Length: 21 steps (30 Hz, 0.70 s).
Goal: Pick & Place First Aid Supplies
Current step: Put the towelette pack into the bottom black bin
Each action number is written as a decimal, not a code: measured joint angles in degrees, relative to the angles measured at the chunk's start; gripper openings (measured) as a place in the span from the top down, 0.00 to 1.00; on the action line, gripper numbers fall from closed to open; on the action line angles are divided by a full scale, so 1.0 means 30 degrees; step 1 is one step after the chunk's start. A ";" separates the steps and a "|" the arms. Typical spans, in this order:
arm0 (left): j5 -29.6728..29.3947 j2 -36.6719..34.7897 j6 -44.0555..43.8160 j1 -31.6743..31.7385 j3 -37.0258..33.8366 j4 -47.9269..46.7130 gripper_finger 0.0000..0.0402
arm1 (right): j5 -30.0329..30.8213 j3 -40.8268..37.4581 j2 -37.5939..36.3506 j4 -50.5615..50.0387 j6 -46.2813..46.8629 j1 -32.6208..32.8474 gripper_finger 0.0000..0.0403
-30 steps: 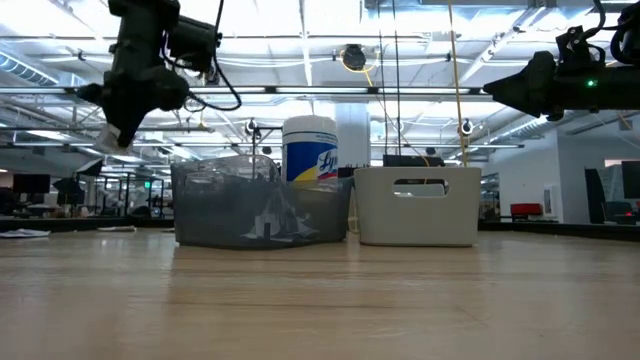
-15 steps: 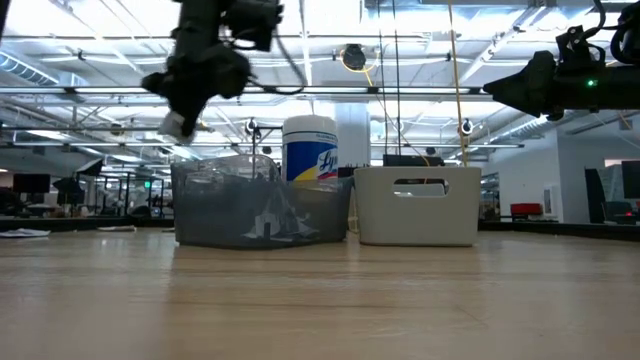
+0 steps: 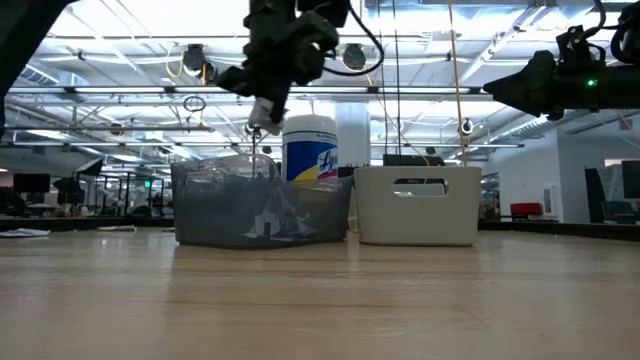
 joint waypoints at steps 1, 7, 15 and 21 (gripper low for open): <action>0.0001 0.0153 -0.0050 -0.0046 0.0092 0.0110 0.98 | 0.0007 0.0007 -0.0001 0.0001 0.0001 -0.0006 0.35; -0.0056 0.1119 0.0021 -0.0311 -0.0509 0.0788 0.98 | 0.0000 0.0006 -0.0003 -0.0001 0.0001 -0.0001 0.35; -0.0262 0.1648 0.0089 -0.0593 -0.2271 0.3194 0.99 | 0.0007 0.0007 0.0001 0.0001 -0.0006 -0.0006 0.35; -0.0192 0.1638 -0.0190 -0.0671 -0.4001 0.4726 0.98 | 0.0004 0.0006 -0.0006 0.0000 -0.0003 0.0001 0.35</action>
